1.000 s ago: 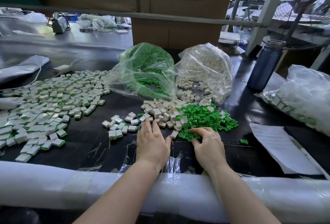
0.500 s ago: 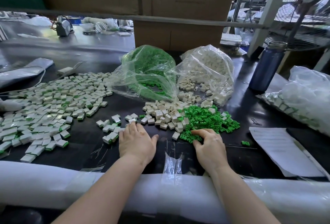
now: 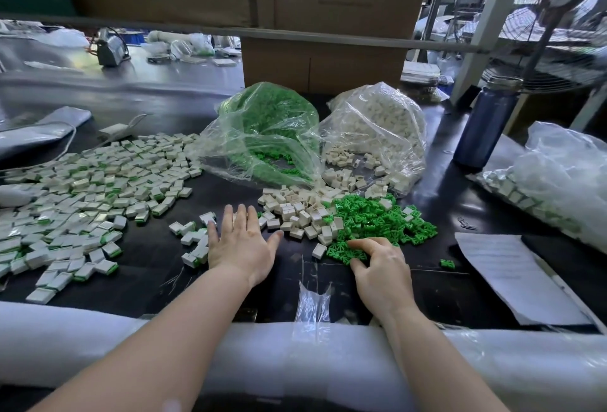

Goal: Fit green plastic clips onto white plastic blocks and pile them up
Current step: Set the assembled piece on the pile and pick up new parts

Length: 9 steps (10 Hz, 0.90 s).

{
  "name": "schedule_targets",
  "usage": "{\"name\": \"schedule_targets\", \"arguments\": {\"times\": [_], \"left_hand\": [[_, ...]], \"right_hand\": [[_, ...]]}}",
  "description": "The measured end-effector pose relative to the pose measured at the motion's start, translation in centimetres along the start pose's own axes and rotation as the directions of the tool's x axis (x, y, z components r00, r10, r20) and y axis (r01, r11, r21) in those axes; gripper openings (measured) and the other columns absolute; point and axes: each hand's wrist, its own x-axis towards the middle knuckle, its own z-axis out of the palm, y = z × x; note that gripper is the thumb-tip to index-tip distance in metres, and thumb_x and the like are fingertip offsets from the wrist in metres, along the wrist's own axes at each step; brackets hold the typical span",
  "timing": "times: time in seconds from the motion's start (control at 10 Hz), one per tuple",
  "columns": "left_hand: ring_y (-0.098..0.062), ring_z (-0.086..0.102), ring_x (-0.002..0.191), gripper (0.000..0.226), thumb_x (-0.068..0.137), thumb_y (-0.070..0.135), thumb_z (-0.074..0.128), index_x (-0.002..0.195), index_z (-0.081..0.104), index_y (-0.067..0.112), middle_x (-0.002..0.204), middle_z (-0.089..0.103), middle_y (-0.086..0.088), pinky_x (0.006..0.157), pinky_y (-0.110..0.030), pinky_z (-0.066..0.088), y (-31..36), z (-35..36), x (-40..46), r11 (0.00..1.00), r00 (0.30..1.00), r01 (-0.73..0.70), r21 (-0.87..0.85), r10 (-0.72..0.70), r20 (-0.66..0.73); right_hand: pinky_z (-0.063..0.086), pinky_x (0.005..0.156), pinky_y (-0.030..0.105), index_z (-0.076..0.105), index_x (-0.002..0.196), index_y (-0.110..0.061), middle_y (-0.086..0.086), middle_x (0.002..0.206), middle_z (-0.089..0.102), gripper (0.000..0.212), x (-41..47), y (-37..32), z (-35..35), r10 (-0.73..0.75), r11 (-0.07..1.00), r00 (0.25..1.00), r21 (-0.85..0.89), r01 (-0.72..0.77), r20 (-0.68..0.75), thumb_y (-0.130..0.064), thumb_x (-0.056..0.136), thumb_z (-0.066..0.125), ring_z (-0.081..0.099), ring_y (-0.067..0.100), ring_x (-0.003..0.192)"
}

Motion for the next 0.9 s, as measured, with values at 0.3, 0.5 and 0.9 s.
{"name": "schedule_targets", "arguments": {"times": [0.3, 0.5, 0.9], "left_hand": [[-0.016, 0.0, 0.145, 0.071, 0.094, 0.06, 0.016, 0.149, 0.006, 0.017, 0.156, 0.016, -0.001, 0.115, -0.043, -0.01, 1.3, -0.1, 0.6, 0.992, 0.995, -0.1, -0.07, 0.101, 0.006], [-0.026, 0.0, 0.145, 0.077, 0.09, 0.065, 0.017, 0.149, 0.006, 0.017, 0.157, 0.004, -0.012, 0.115, -0.043, -0.006, 1.2, 0.0, 0.5, 0.999, 1.0, -0.013, -0.04, 0.012, -0.026], [-0.02, 0.003, 0.145, 0.073, 0.093, 0.061, 0.015, 0.149, 0.0, 0.016, 0.157, 0.01, -0.011, 0.115, -0.042, -0.012, 2.3, -0.6, 0.9, 0.986, 0.989, -0.127, -0.105, 0.134, 0.06]], "right_hand": [[0.03, 0.105, 0.035, 0.062, 0.115, -0.031, -0.009, 0.126, 0.053, 0.028, 0.1, 0.0, 0.0, 0.003, 1.0, 1.0, -0.019, -0.003, 0.0, -0.019, 0.09, 0.055, 0.039, 0.015, 0.121], [0.029, 0.106, 0.034, 0.062, 0.114, -0.031, -0.009, 0.127, 0.052, 0.028, 0.1, 0.0, 0.1, 0.004, 1.0, 1.0, -0.018, -0.004, 0.004, -0.019, 0.09, 0.055, 0.038, 0.015, 0.122], [0.029, 0.106, 0.034, 0.062, 0.114, -0.032, -0.009, 0.125, 0.053, 0.027, 0.2, 0.0, 0.0, 0.008, 1.0, 1.0, -0.02, -0.007, 0.002, -0.02, 0.091, 0.055, 0.038, 0.015, 0.122]]}}
